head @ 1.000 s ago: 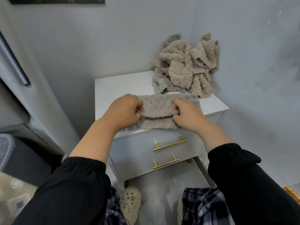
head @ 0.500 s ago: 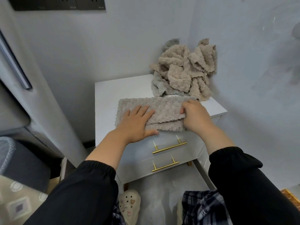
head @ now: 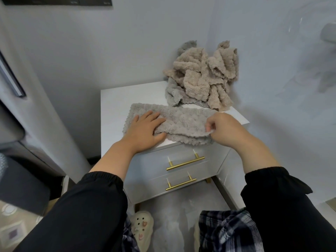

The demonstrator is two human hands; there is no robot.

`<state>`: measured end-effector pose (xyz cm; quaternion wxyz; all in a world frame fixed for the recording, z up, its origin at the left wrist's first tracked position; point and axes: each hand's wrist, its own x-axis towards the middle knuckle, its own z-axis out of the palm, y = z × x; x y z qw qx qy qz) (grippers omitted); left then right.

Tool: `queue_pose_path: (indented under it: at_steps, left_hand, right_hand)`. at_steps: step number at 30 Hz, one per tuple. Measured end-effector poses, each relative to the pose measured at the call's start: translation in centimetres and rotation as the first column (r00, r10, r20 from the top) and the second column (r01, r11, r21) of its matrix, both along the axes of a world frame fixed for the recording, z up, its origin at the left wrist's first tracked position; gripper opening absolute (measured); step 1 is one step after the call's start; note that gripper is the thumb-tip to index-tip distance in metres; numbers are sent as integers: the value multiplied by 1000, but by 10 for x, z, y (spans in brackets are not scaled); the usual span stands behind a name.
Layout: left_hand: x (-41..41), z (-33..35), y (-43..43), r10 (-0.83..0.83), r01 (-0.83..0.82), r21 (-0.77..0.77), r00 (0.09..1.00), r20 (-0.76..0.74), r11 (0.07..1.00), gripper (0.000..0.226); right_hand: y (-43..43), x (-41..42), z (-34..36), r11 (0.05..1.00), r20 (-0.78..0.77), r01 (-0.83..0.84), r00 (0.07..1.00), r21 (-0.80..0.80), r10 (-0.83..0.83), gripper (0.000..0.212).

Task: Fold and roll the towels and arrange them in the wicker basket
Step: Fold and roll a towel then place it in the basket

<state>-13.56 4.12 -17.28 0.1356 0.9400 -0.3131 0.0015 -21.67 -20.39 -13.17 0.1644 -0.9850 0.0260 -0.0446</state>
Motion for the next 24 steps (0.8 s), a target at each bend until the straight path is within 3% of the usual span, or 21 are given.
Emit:
queue_pose_path:
  at_steps: [3,6,8,12,15,17,21,24]
  left_hand:
    - [-2,8,3,-33,41,-159,998,52,986,59]
    - [-5,16,3,23,12,-209,987,161,978,26]
    - [-7,22,2,56,5,-258,972,230,966,20]
    - [-11,37,1,8,59,-250,966,259,966,21]
    - [-15,38,3,-96,98,-45,994,51,994,18]
    - [-17,35,3,-83,81,-33,995,-53,996,16]
    - [-14,27,-3,-41,48,-207,998,37,977,25]
    - [-16,17,-11,-126,126,-102,992,10,987,56]
  right_hand:
    - [1,2,-9,1000,-148,-2,989,13,4,28]
    - [-1,5,-10,999,-123,29,992,19,-27,32]
    - [-1,4,-8,999,-103,35,994,3,-35,28]
    - [-1,3,-3,998,-65,62,996,-12,-63,27]
    - [-3,0,-5,999,-149,53,987,-11,-54,28]
    - [-6,-2,-5,999,-212,42,977,28,-35,12]
    - [-19,-1,-5,972,-187,196,968,132,-170,47]
    - [-30,-2,-9,922,-197,380,912,75,-360,47]
